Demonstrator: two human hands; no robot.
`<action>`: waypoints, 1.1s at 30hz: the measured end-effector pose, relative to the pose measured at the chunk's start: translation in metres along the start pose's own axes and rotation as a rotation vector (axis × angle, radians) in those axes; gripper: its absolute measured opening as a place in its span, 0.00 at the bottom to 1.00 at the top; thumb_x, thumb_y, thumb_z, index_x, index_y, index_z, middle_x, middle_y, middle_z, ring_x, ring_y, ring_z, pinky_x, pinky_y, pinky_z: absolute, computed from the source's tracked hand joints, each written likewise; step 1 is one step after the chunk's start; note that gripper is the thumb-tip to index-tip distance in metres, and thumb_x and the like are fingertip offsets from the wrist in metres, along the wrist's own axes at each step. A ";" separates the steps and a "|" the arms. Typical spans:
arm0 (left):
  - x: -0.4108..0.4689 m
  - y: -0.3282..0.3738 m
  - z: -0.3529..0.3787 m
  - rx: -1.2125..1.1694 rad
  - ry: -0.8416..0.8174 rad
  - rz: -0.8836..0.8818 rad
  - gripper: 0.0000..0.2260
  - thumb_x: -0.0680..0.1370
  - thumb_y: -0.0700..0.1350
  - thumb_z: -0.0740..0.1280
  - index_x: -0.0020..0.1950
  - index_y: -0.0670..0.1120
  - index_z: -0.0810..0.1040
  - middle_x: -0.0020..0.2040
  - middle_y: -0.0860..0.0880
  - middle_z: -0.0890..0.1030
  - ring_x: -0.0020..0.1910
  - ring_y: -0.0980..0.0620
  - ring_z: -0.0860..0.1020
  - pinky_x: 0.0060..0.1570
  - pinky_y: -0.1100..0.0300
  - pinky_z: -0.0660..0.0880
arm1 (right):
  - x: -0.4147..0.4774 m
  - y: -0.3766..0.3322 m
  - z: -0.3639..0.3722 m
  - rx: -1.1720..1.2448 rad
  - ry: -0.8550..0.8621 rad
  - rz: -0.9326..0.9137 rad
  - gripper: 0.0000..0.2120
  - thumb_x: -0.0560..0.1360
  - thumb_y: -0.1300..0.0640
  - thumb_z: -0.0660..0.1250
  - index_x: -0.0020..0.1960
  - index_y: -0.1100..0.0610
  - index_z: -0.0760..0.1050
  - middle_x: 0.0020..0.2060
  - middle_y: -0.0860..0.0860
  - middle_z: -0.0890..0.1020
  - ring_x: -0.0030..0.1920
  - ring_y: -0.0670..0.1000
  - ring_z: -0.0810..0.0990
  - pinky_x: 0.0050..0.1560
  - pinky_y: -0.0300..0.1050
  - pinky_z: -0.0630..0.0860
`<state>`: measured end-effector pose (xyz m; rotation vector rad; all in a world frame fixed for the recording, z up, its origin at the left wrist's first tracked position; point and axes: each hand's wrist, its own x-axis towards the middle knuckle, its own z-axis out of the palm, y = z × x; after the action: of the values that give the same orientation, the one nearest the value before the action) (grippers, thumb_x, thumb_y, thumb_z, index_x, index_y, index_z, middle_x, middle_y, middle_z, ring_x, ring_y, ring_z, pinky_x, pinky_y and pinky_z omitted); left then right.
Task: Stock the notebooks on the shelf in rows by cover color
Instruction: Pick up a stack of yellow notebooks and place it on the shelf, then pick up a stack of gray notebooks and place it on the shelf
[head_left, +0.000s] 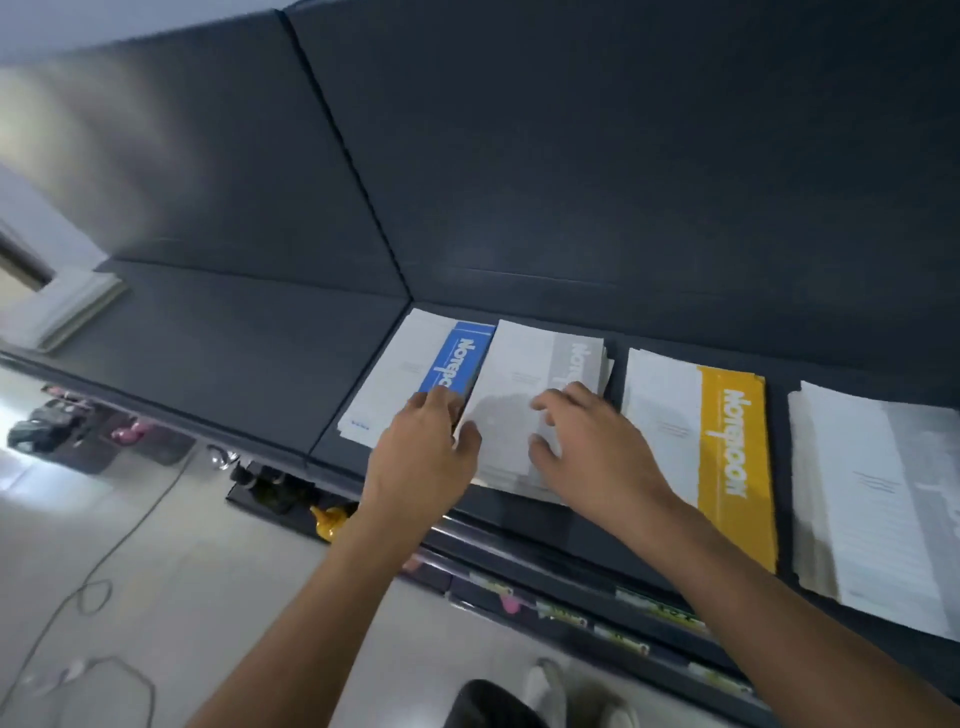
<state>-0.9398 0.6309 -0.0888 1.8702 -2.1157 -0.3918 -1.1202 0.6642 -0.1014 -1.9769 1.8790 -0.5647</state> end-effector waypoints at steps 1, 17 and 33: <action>-0.002 -0.012 -0.005 -0.009 0.011 -0.020 0.12 0.80 0.51 0.64 0.63 0.50 0.74 0.58 0.52 0.78 0.49 0.51 0.80 0.48 0.49 0.80 | 0.005 -0.012 0.004 -0.004 -0.022 -0.038 0.19 0.81 0.50 0.61 0.71 0.50 0.70 0.64 0.47 0.74 0.63 0.51 0.76 0.55 0.51 0.79; -0.024 -0.288 -0.133 -0.019 0.195 -0.255 0.11 0.80 0.50 0.61 0.59 0.50 0.77 0.53 0.52 0.78 0.48 0.50 0.78 0.46 0.53 0.78 | 0.096 -0.267 0.123 -0.069 -0.177 -0.371 0.16 0.82 0.48 0.61 0.69 0.48 0.71 0.62 0.45 0.74 0.58 0.50 0.79 0.53 0.50 0.78; -0.019 -0.495 -0.207 -0.075 0.161 -0.273 0.07 0.79 0.52 0.62 0.54 0.54 0.75 0.49 0.55 0.77 0.46 0.55 0.78 0.46 0.52 0.79 | 0.158 -0.464 0.236 -0.129 -0.227 -0.482 0.15 0.81 0.49 0.61 0.66 0.49 0.72 0.57 0.46 0.74 0.52 0.50 0.77 0.49 0.47 0.76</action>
<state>-0.4049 0.5881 -0.0905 2.0762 -1.7255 -0.3601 -0.5949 0.5277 -0.0586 -2.4781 1.3365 -0.3258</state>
